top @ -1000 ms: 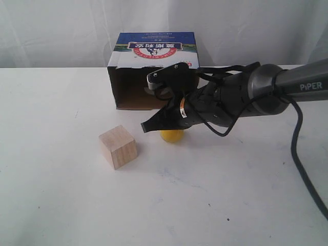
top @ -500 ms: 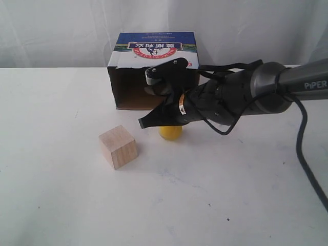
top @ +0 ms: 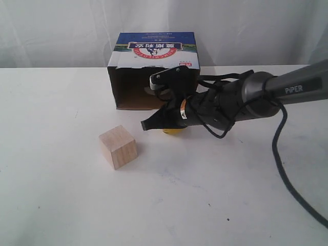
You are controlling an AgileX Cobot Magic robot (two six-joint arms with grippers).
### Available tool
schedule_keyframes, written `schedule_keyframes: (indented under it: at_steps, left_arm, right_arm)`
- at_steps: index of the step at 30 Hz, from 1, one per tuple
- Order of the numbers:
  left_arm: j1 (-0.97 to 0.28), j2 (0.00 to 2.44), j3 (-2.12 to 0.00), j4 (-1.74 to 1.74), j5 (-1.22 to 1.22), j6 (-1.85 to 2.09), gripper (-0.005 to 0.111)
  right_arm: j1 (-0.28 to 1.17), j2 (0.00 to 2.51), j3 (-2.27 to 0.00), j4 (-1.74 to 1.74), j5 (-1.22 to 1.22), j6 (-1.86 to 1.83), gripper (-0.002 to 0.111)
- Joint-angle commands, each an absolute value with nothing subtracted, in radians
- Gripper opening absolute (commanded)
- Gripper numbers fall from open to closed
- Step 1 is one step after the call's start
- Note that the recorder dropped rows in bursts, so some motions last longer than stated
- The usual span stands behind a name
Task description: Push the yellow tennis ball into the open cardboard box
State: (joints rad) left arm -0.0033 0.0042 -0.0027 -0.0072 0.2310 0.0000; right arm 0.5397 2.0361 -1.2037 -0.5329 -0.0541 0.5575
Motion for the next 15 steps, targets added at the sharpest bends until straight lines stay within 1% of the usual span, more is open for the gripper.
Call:
schedule_keyframes:
  at_steps: [1,8,15]
  left_arm:
    - [-0.004,0.000,0.000,-0.014,0.232,0.000,0.000]
    - [-0.004,0.000,0.000,-0.014,0.232,0.000,0.000]
    - [-0.004,0.000,0.000,-0.014,0.232,0.000,0.000]
  right_arm:
    - [0.524,2.068,-1.199,-0.533,-0.080,0.554,0.000]
    - [0.526,2.068,-1.205,-0.531,-0.314,0.554,0.000]
    - [0.526,2.068,-1.224,-0.531,-0.297,0.554,0.000]
